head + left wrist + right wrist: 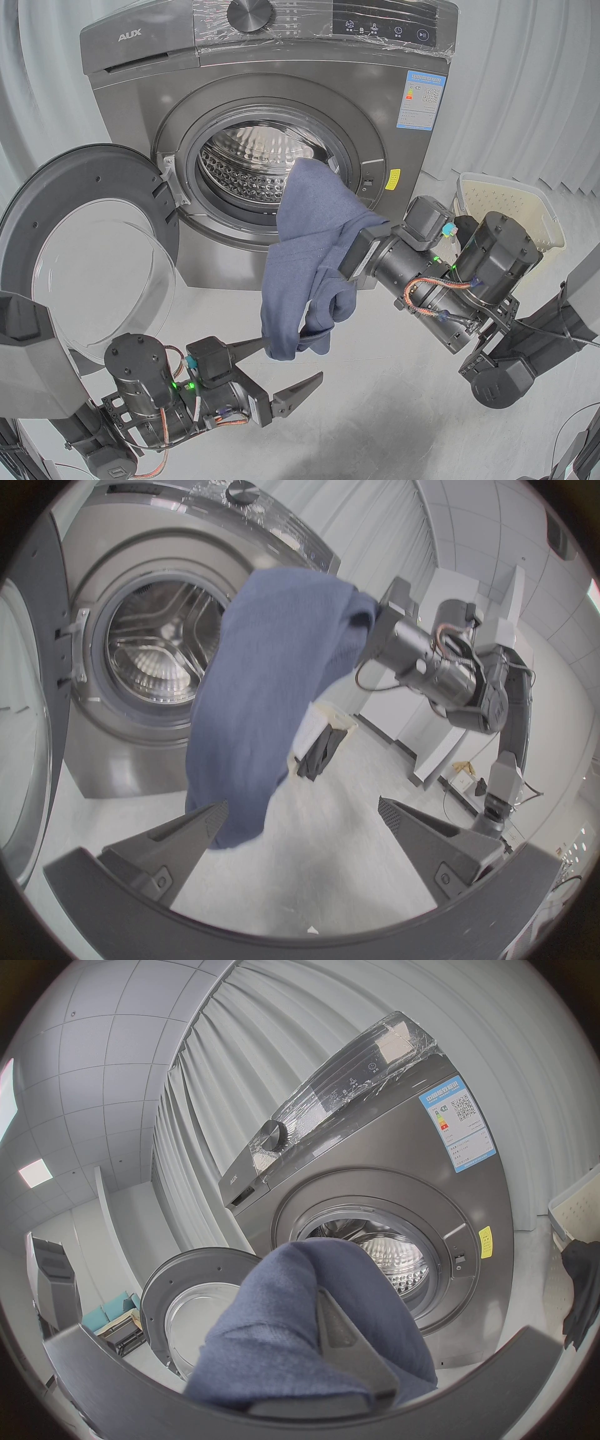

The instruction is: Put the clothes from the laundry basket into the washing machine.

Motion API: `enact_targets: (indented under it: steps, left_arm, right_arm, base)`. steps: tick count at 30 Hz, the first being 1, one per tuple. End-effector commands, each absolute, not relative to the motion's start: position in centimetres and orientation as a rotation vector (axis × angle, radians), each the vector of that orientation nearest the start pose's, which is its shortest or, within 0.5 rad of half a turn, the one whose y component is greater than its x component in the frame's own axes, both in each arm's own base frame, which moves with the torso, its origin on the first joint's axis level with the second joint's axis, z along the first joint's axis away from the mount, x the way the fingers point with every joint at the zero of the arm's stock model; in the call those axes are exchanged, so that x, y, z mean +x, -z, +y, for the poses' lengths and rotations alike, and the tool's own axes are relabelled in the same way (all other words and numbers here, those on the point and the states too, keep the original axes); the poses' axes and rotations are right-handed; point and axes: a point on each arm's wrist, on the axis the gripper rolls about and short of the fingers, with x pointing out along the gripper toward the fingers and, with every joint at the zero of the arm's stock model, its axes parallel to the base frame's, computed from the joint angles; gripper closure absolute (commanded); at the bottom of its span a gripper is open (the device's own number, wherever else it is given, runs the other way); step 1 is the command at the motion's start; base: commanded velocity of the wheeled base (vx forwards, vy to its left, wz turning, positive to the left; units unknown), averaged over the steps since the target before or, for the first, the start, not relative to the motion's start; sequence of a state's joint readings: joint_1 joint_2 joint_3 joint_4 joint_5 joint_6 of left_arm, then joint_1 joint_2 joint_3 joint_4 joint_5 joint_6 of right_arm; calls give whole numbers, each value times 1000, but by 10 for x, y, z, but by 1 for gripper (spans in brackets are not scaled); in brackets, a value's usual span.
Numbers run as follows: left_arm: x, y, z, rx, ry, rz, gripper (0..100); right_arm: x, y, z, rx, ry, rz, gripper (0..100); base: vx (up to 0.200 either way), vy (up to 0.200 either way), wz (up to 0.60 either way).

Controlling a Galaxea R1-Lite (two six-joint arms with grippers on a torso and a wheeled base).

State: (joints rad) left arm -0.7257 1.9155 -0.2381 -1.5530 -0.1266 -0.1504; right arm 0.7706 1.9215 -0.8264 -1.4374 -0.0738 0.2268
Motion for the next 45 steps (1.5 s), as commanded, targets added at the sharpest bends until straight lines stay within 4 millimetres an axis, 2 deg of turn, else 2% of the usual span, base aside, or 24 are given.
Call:
enact_targets:
  steps: [1, 7, 13, 18, 25, 34, 35, 41, 43, 45]
  left_arm:
    - [214, -118, -188, -158, 822, 26, 0]
    - [234, -122, -200, -170, 779, -27, 0]
    - [251, -108, -214, -166, 774, -12, 0]
    - [265, -96, -217, -142, 751, -3, 0]
    - [302, -86, -218, -146, 651, -43, 0]
    - [313, -85, -218, -155, 605, -65, 0]
    - [313, -86, -217, -155, 604, -66, 100]
    - [313, -92, -217, -168, 603, -85, 100]
    - [312, -100, -216, -180, 599, -106, 100]
    - [311, -108, -214, -190, 586, -127, 100]
  right_arm:
    - [248, -189, 245, 351, -737, -219, 100]
    - [244, -186, 250, 349, -754, -206, 100]
    - [238, -182, 256, 348, -773, -191, 100]
    - [233, -182, 260, 351, -788, -186, 100]
    - [221, -176, 261, 348, -812, -155, 100]
    - [214, -171, 263, 347, -828, -135, 100]
    - [214, -170, 263, 346, -828, -133, 100]
    - [216, -171, 260, 349, -818, -135, 100]
    - [218, -173, 254, 354, -799, -139, 100]
    - [225, -174, 239, 345, -747, -135, 100]
  base:
    - [0, 0, 0]
    - [0, 0, 0]
    - [0, 0, 0]
    - [0, 0, 0]
    - [0, 0, 0]
    - [0, 0, 0]
    - [0, 0, 0]
    - [0, 0, 0]
    - [0, 0, 0]
    - [0, 0, 0]
